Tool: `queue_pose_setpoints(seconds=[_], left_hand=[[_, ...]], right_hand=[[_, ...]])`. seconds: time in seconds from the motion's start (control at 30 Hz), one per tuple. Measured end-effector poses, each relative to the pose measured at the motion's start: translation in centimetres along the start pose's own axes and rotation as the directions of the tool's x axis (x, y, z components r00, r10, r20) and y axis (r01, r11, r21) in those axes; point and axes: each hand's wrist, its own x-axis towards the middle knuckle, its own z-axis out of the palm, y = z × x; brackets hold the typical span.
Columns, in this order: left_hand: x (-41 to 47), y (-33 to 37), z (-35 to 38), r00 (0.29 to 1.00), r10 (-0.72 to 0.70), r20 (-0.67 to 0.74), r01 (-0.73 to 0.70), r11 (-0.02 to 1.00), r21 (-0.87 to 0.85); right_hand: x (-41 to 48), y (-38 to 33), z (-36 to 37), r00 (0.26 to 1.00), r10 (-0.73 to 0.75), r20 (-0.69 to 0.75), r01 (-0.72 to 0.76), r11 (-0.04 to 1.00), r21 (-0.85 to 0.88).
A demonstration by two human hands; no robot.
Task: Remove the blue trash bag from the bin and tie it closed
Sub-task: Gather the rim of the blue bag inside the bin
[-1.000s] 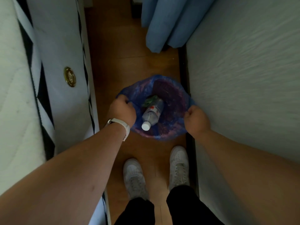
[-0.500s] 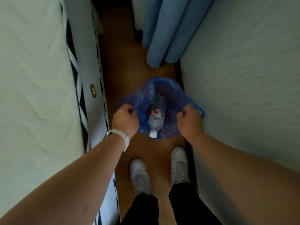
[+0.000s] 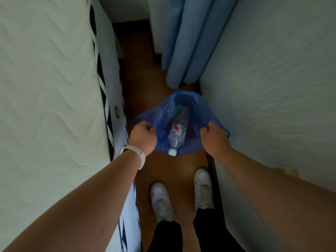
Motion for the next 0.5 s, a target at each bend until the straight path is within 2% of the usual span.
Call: queue_pose_setpoints(seconds=[0.17,0.4,0.5], left_hand=[[0.4,-0.6,1.2,0.998,-0.056,-0.019,0.055,0.998,-0.043],[0.4,-2.3,2.2,0.989,-0.140,-0.047,0.132,0.980,-0.148],[0.5,-2.4,2.5,0.987,-0.153,-0.056,0.142,0.976,-0.163]], right_hand=[[0.9,0.8,0.6,1.000,0.018,-0.006,-0.019,0.999,-0.028],[0.7,2.2,1.3,0.999,0.051,0.007,-0.052,0.996,0.068],[0.7,2.2,1.5,0.999,0.035,0.026,-0.036,0.999,0.041]])
